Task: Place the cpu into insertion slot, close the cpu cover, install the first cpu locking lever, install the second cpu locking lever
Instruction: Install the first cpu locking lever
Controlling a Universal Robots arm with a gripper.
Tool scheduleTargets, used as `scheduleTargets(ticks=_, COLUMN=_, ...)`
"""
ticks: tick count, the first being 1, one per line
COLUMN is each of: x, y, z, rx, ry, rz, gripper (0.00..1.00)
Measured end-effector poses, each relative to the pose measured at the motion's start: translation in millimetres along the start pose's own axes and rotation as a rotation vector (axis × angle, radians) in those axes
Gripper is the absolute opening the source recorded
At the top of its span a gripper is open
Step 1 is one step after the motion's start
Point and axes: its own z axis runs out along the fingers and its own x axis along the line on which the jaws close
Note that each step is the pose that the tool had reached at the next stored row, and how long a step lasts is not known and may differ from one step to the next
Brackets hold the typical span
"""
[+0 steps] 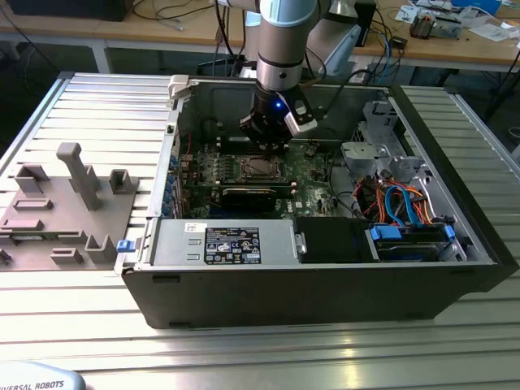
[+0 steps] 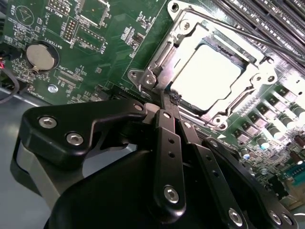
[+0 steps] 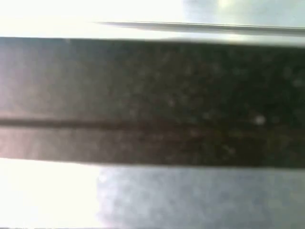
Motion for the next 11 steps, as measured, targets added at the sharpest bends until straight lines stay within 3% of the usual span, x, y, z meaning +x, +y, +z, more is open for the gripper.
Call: scheduleTargets(ticks=11, x=-0.7, y=0.2, z=0.0, rx=-0.0066, ry=-0.0002, rz=0.0, gripper=0.11)
